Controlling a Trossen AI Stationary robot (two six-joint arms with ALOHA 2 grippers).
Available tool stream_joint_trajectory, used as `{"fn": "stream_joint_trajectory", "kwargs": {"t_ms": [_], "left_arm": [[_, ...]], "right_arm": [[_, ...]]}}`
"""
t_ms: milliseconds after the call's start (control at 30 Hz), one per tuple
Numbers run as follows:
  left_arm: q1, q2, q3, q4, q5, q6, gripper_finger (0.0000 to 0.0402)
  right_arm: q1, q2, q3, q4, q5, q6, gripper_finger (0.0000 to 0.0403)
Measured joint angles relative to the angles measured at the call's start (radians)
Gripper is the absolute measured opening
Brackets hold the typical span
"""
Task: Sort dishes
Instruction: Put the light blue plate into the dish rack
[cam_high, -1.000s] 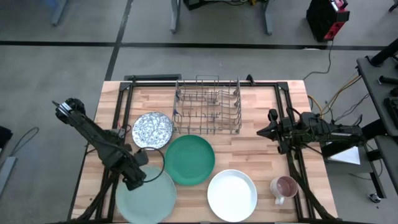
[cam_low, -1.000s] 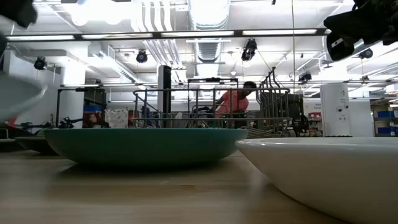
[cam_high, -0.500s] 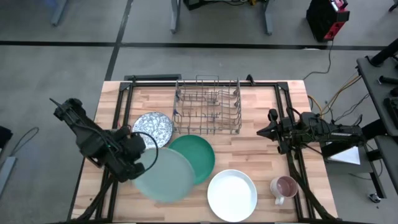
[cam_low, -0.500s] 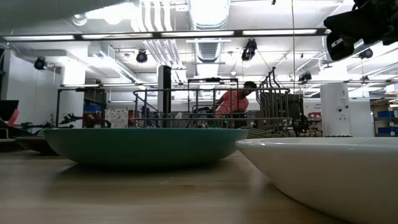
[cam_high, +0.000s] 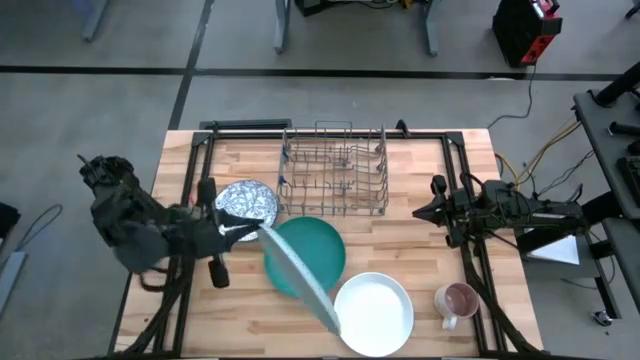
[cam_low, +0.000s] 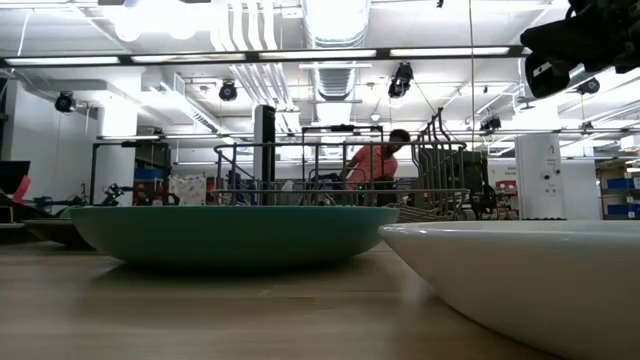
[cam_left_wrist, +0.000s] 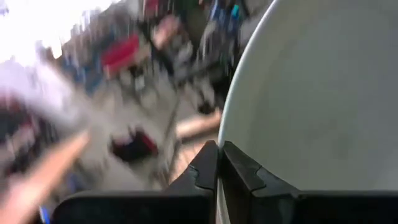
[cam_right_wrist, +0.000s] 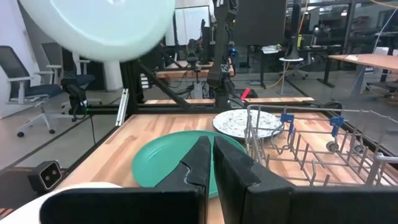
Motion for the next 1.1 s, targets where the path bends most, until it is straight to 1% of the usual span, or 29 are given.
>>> {"fn": "stream_joint_trajectory", "kwargs": {"t_ms": [67,133,200,267,367,467,567,633,667,767,800,833,867,933,1033,1100], "left_arm": [[0.002,0.0,0.01,0.117,0.051,0.167,0.0],[0.003,0.0,0.018,0.209,0.138,0.299,0.0],[0.003,0.0,0.027,0.267,0.236,0.403,0.0],[0.001,0.0,0.03,0.299,0.298,0.485,0.0],[0.002,0.0,0.029,0.318,0.325,0.575,0.0],[0.005,-0.001,0.029,0.328,0.377,0.644,0.0],[0.018,-0.002,0.029,0.352,0.384,0.691,0.0],[0.042,-0.005,0.029,0.368,0.347,0.696,0.0],[0.061,-0.006,0.029,0.375,0.294,0.694,0.0],[0.156,-0.002,0.021,0.398,0.04,0.689,0.0],[0.204,0.001,0.014,0.4,-0.025,0.688,0.0],[0.254,0.002,0.007,0.396,-0.065,0.684,0.0],[0.305,0.003,0.0,0.388,-0.081,0.675,0.0],[0.405,0.005,-0.009,0.368,-0.082,0.652,0.0],[0.551,0.004,-0.029,0.354,-0.069,0.626,0.0],[0.647,0.006,-0.061,0.355,-0.033,0.612,0.0]], "right_arm": [[0.0,0.0,0.0,0.0,0.0,-0.004,0.0011],[0.0,0.0,0.0,0.0,0.0,-0.004,0.0011],[0.0,0.0,0.0,0.0,0.0,-0.004,0.0011],[0.0,0.0,0.0,0.0,0.0,-0.005,0.0011],[0.0,0.0,0.0,0.0,0.0,-0.006,0.0011],[0.0,0.0,0.0,0.0,0.001,-0.009,0.0011],[0.0,0.0,0.0,0.0,0.001,-0.018,0.0011],[0.0,0.0,0.0,0.0,0.005,-0.026,0.0011],[0.0,0.0,0.0,0.0,0.021,-0.026,0.0011],[0.0,0.0,0.0,-0.001,0.112,-0.018,0.0011],[0.0,0.0,0.0,-0.006,0.14,-0.018,0.0011],[0.0,0.0,0.0,-0.013,0.167,-0.017,0.0011],[0.0,0.0,0.0,-0.019,0.192,-0.014,0.0011],[0.0,0.0,0.0,-0.021,0.23,-0.007,0.0011],[0.0,0.0,0.0,-0.027,0.238,-0.002,0.0011],[0.0,0.0,0.0,-0.03,0.244,0.011,0.0011]]}}
